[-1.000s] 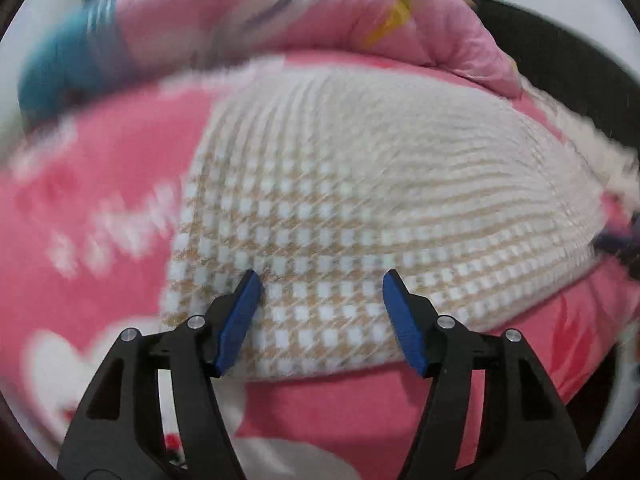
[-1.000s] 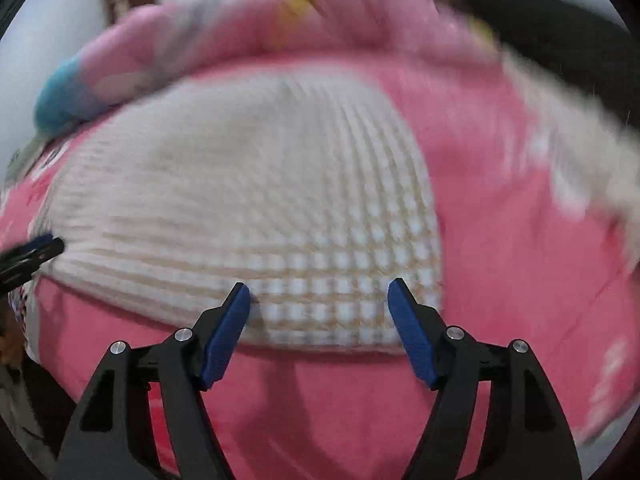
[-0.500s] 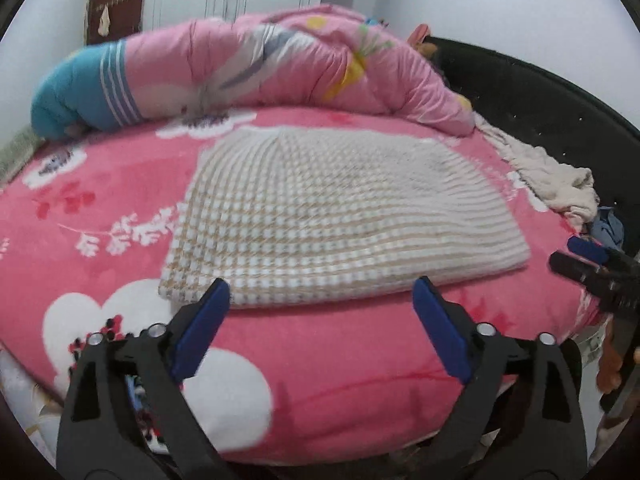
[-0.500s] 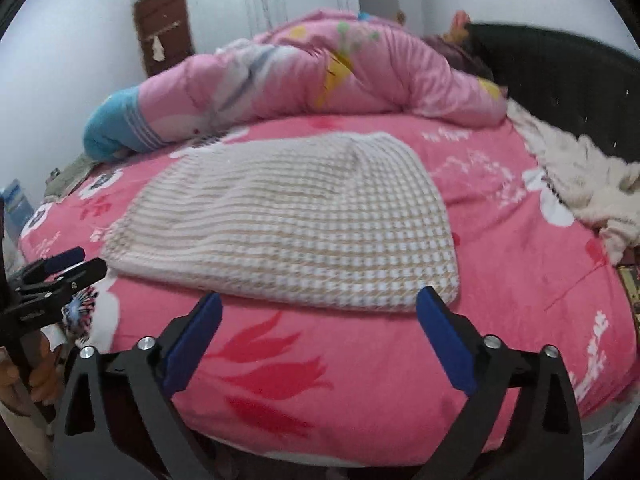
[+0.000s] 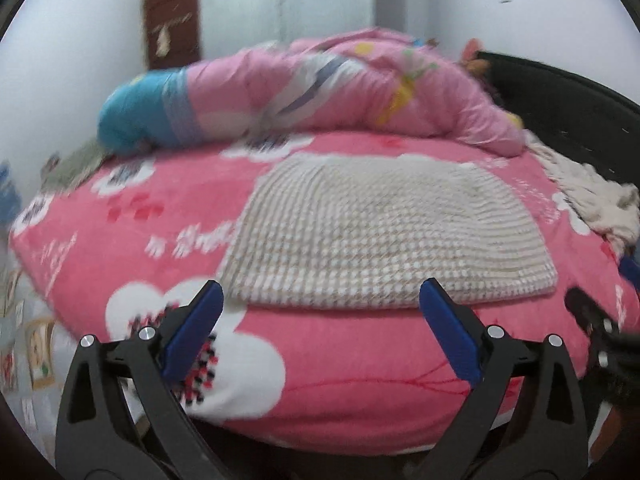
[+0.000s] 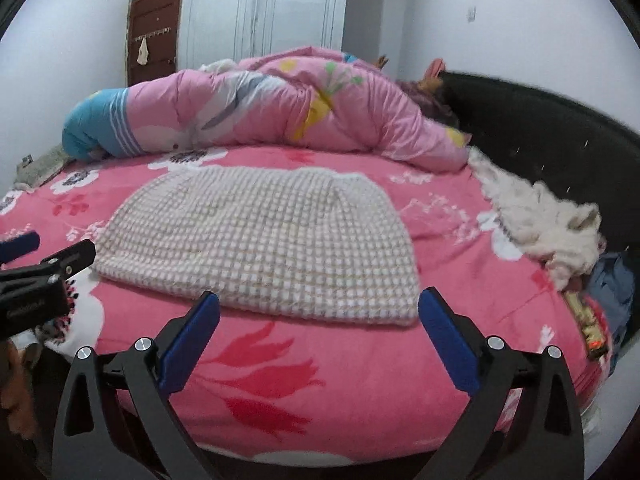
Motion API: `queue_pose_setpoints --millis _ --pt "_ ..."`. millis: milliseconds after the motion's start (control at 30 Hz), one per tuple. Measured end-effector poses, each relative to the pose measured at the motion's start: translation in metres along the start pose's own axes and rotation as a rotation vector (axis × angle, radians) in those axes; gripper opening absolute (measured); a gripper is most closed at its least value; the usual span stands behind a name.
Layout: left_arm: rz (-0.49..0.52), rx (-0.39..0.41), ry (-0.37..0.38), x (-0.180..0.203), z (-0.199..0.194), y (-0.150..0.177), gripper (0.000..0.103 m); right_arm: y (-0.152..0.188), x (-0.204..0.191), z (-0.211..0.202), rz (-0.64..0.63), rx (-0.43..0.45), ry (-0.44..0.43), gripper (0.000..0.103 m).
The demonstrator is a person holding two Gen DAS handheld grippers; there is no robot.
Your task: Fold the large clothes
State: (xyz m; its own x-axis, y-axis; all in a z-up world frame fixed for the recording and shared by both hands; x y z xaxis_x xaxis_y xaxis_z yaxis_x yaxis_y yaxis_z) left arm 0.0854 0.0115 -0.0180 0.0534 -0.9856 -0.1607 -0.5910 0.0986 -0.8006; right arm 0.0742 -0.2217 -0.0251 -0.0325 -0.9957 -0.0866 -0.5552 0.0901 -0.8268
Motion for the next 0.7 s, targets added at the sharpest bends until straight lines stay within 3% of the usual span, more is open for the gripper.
queue_pose_setpoints --millis 167,333,700 --pt "0.057 -0.043 -0.056 0.004 0.011 0.003 0.095 0.002 0.003 0.005 0.067 -0.031 -0.039 0.097" --pt "0.041 -0.100 -0.039 0.009 0.019 0.007 0.095 0.000 -0.004 0.014 0.075 -0.065 -0.067 0.097" --pt "0.033 -0.140 -0.049 0.012 0.031 0.005 0.095 0.002 -0.017 0.028 0.076 -0.110 -0.083 0.097"
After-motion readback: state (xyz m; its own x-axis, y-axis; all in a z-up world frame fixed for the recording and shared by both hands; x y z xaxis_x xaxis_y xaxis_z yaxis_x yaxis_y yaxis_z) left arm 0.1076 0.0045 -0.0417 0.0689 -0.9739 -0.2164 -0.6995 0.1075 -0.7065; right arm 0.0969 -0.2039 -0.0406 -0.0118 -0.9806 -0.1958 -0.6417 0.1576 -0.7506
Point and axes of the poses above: each gripper's, at about its wrist camera, not at the fingertips, and z roughly the way its jaws point, x to its right, y to its underside, the point moved 3 cm from there along z, roughly the way its jaws point, and after that the axes turned 12 degrees about -y, right-handed, at the moved point
